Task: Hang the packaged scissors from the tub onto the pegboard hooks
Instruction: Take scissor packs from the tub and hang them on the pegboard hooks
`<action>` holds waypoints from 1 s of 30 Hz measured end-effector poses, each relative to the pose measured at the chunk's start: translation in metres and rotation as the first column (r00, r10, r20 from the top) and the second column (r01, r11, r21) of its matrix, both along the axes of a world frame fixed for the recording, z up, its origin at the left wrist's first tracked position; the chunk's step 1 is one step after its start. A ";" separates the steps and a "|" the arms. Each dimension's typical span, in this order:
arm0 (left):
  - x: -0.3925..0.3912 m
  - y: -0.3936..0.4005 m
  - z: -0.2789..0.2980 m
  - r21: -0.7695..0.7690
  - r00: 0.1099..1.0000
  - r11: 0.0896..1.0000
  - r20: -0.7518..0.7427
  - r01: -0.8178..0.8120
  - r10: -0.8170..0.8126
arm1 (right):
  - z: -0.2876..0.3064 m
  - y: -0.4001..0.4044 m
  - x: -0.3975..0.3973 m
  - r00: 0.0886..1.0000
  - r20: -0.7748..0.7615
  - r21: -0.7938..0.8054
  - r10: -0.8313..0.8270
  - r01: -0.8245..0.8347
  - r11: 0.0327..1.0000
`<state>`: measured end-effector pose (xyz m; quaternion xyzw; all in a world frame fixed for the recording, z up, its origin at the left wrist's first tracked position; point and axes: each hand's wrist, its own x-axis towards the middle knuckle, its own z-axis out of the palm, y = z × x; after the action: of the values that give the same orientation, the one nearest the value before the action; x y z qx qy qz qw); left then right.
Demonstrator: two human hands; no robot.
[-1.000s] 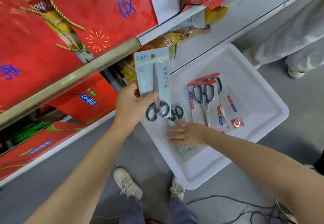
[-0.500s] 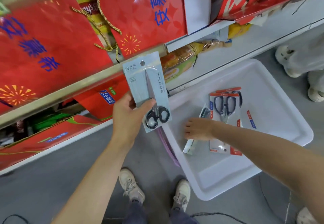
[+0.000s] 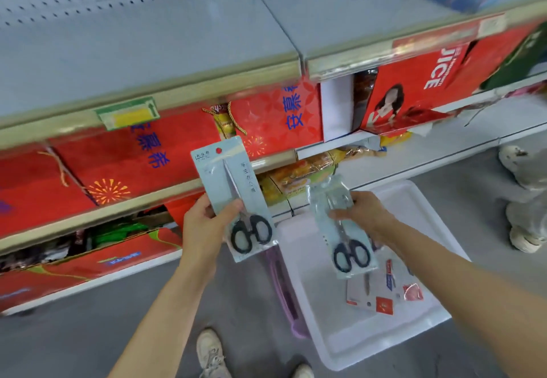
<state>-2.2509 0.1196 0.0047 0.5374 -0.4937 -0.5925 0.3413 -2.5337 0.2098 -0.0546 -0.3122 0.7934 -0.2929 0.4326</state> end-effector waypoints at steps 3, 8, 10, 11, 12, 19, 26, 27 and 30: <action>0.014 -0.001 0.026 0.000 0.999 0.999 -0.006 -0.049 0.049 | 0.043 -0.014 0.018 0.958 0.230 -0.107 -0.172 0.201 0.974; 0.040 -0.009 0.077 -0.060 0.991 0.991 -0.058 -0.122 0.119 | 0.122 -0.052 0.072 0.870 0.489 -0.287 -0.066 0.232 0.929; 0.054 -0.012 0.099 -0.090 0.985 0.984 -0.095 -0.153 0.145 | 0.155 -0.067 0.098 0.846 0.534 -0.340 0.015 0.198 0.919; 0.062 -0.013 0.110 -0.107 0.981 0.979 -0.111 -0.173 0.161 | 0.172 -0.074 0.111 0.830 0.555 -0.367 0.062 0.177 0.913; 0.071 -0.015 0.121 -0.122 0.975 0.973 -0.128 -0.197 0.182 | 0.188 -0.080 0.125 0.818 0.564 -0.398 0.109 0.155 0.904; 0.144 -0.035 0.197 -0.229 0.921 0.906 -0.254 -0.355 0.296 | 0.274 -0.121 0.222 0.858 0.446 -0.595 0.255 0.071 0.801; 0.228 -0.067 0.252 -0.317 0.894 0.856 -0.328 -0.408 0.305 | 0.333 -0.152 0.307 0.859 0.371 -0.718 0.352 0.024 0.696; 0.238 -0.071 0.256 -0.330 0.896 0.852 -0.327 -0.406 0.300 | 0.338 -0.155 0.315 0.847 0.390 -0.722 0.362 0.037 0.691; 0.284 -0.092 0.275 -0.371 0.891 0.829 -0.344 -0.418 0.295 | 0.356 -0.175 0.356 0.816 0.430 -0.735 0.387 0.069 0.674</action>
<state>-1.9670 0.0276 0.2798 0.4442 -0.4515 -0.4599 0.6223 -2.1780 0.0347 0.3017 -0.4289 0.4197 -0.6169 0.5092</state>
